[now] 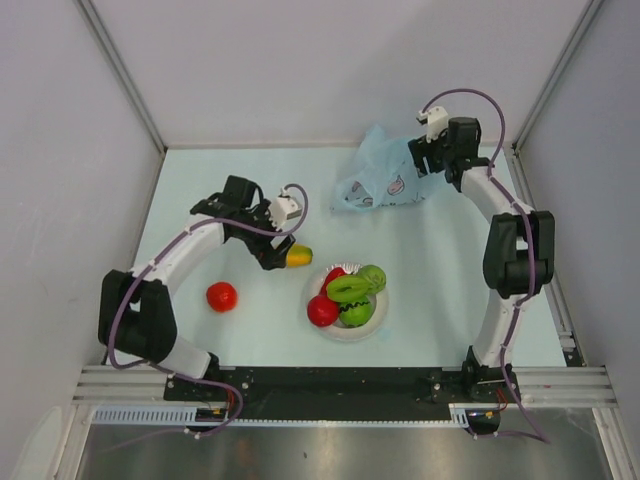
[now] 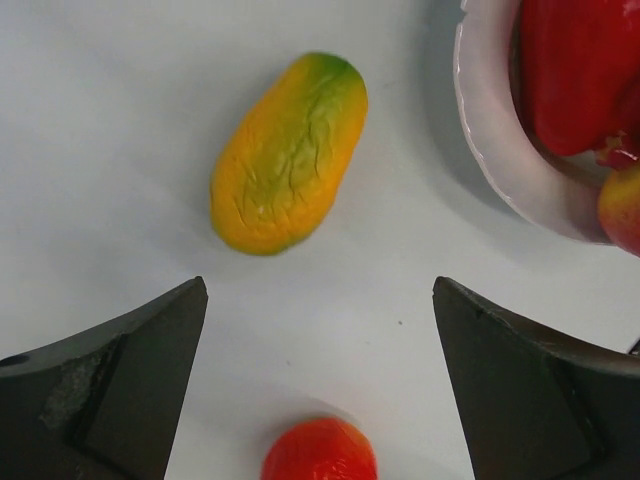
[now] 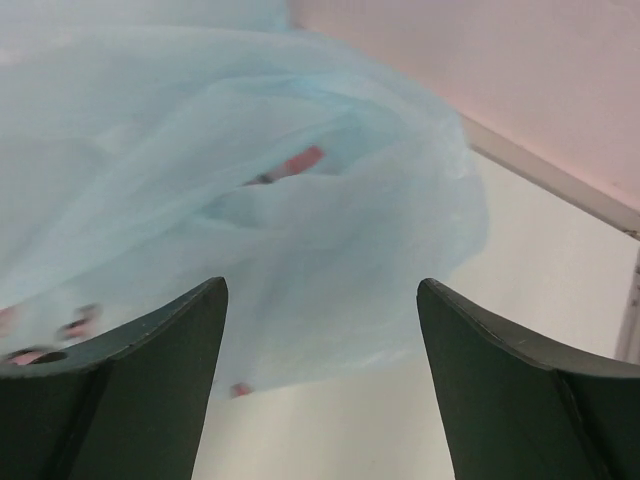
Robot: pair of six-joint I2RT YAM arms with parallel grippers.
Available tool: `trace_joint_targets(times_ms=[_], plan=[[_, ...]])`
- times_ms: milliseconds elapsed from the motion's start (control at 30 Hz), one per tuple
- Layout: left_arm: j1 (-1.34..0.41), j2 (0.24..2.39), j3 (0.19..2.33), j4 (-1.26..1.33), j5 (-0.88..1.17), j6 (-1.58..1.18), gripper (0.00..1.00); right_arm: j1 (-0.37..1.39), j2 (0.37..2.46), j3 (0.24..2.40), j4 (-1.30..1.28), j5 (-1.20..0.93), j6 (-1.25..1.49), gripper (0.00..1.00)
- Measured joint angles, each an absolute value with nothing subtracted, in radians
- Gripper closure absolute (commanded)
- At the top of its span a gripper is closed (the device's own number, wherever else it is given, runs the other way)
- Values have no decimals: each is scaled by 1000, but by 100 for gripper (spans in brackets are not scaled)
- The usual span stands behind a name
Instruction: Take the fake fruits out of the plastic bag
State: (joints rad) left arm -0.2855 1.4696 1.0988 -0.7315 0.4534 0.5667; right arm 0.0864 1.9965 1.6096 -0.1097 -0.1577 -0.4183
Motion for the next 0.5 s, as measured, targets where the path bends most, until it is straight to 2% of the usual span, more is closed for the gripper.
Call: trace_joint_targets(times_ms=[200,500], plan=[[-346,1637,1260,-745,416,722,1,165,1829,1489,-186,-237,-358,18],[-378,1897,1469,-900,389,937,18,194,1690,1548,-389,-302,-314,18]])
